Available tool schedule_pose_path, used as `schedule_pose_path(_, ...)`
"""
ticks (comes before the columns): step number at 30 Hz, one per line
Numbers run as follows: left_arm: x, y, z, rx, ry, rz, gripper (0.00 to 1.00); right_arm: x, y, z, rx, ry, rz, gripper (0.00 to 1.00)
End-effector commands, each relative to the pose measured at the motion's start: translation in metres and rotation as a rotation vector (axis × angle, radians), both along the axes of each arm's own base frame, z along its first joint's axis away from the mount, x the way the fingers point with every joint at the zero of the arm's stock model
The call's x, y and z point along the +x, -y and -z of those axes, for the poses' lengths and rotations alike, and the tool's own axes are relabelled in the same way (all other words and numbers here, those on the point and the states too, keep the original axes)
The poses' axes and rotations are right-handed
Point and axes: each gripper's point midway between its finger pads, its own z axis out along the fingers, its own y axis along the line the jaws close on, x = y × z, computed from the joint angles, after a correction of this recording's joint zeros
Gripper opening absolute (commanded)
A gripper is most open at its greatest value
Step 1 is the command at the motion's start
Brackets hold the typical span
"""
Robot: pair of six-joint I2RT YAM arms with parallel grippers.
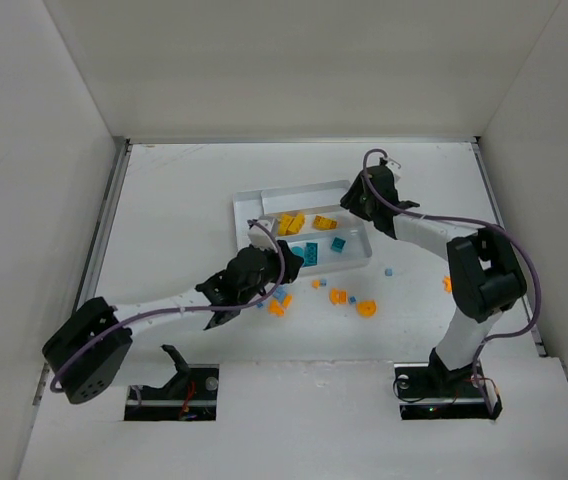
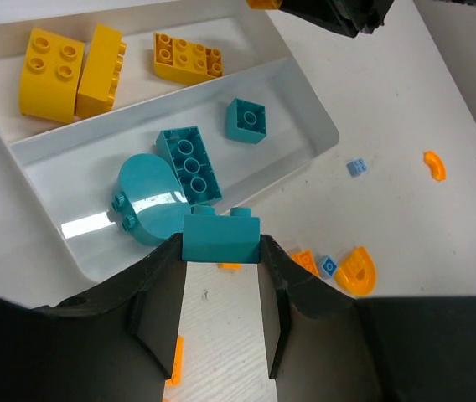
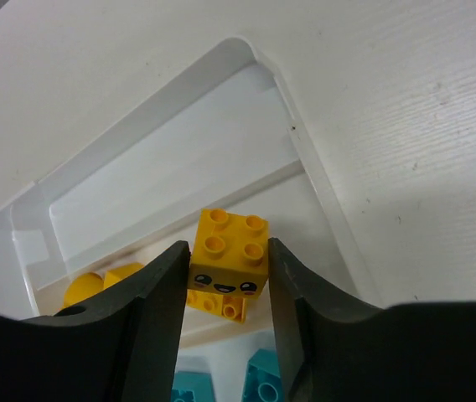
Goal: Sort the legos into containers by color
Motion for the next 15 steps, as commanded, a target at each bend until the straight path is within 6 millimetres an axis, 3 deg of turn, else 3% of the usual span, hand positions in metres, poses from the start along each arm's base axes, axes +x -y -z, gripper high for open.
schedule_pose_path(1,0.017,0.021,-0.026,-0.050,0.065,0.005,0.20,0.013,-0.002,-0.016,-0.025,0.035,0.005,0.51)
schedule_pose_path(7,0.035,0.043,-0.020,-0.037,0.054,0.009,0.20,-0.005,0.011,-0.033,-0.006,0.097,0.022,0.60)
schedule_pose_path(12,0.045,0.067,-0.011,-0.015,0.044,0.031,0.20,-0.037,0.020,-0.043,0.014,0.158,0.008,0.60)
schedule_pose_path(15,0.053,0.078,-0.004,0.007,0.037,0.035,0.20,-0.059,0.026,-0.044,0.022,0.186,0.003,0.52)
